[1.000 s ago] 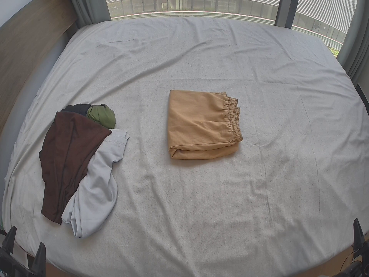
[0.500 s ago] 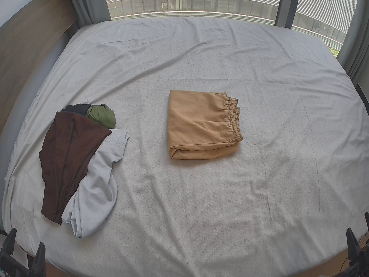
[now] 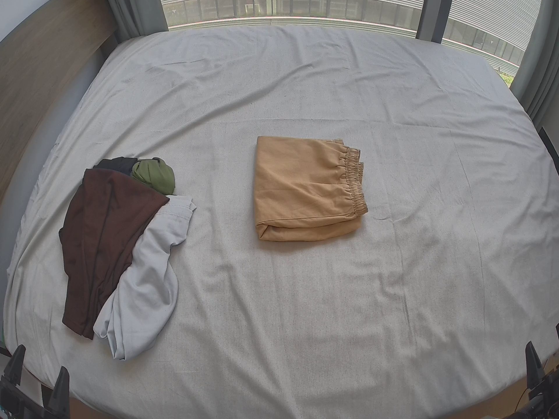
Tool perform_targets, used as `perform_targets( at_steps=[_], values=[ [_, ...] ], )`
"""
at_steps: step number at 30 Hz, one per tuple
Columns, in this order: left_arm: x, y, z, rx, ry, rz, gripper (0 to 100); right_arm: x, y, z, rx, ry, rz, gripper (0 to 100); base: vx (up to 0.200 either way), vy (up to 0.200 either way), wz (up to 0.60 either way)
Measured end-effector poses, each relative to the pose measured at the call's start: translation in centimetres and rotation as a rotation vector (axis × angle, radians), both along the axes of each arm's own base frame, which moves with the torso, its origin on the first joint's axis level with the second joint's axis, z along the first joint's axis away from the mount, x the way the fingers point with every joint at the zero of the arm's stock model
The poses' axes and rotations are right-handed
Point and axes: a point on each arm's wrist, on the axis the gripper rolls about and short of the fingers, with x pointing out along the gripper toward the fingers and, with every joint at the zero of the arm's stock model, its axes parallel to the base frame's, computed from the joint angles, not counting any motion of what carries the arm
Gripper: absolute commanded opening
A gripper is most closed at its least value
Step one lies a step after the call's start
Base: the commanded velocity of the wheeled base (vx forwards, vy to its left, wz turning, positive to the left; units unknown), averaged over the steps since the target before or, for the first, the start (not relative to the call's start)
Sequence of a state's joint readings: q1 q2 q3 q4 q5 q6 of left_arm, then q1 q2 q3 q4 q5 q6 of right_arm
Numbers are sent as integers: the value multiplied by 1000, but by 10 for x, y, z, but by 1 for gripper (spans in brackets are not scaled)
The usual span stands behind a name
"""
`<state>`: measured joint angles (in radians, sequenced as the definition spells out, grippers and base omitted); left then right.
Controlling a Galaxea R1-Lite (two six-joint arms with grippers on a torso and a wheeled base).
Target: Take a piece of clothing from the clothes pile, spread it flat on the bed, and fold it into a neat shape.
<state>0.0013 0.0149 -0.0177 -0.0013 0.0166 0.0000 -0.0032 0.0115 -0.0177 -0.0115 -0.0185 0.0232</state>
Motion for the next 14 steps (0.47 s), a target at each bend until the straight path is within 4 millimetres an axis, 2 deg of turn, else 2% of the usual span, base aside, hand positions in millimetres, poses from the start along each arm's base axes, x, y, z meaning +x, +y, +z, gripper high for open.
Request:
perform_targets(
  at_steps=[14],
  values=[
    [0,0,0,0,0,0,100,0,1,-1,-34,13,28,100,0,0,0]
  ],
)
